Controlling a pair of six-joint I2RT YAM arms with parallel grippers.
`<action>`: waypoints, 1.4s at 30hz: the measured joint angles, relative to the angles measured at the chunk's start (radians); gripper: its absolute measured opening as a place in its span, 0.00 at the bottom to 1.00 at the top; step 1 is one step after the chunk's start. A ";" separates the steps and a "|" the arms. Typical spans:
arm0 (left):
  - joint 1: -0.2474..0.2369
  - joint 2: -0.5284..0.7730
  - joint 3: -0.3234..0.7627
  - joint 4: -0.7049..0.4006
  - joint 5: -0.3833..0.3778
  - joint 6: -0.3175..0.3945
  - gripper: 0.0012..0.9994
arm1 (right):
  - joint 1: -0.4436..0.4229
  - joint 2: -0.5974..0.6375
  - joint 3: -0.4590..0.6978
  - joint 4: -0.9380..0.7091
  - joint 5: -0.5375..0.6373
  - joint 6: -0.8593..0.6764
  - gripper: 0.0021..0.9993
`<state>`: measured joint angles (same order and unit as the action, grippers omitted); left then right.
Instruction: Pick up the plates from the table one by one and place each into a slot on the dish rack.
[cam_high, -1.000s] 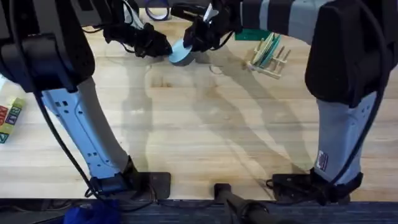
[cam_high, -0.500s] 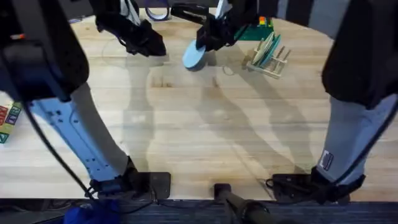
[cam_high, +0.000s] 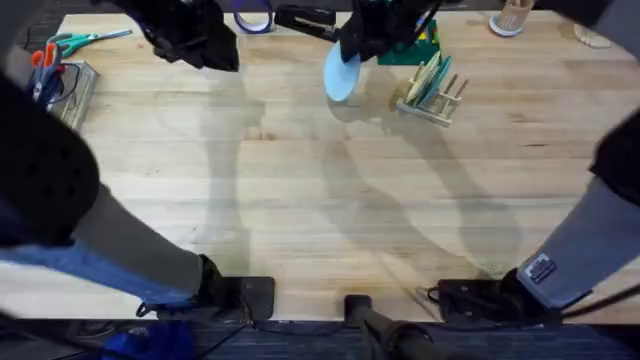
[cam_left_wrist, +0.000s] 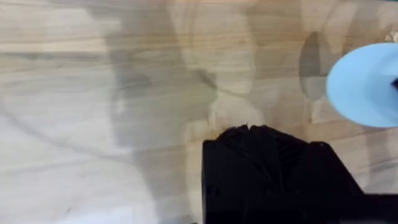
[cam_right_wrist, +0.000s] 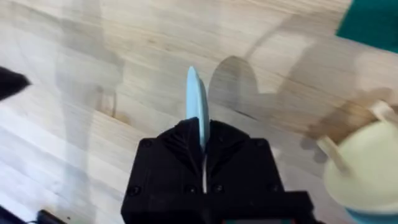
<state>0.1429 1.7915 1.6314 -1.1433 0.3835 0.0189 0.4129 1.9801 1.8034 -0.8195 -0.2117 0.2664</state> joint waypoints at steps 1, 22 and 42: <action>0.000 -0.020 0.000 -0.014 -0.011 0.004 0.04 | 0.000 -0.017 0.000 -0.017 0.014 -0.011 0.03; 0.000 -0.465 0.000 -0.297 -0.190 0.038 0.04 | 0.000 -0.305 0.000 -0.240 0.189 -0.122 0.03; 0.000 -0.634 0.000 -0.342 -0.278 0.048 0.99 | 0.000 -0.395 0.000 -0.282 0.328 -0.130 0.03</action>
<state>0.1429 1.1576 1.6318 -1.4849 0.1053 0.0674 0.4129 1.5852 1.8034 -1.1019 0.1162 0.1367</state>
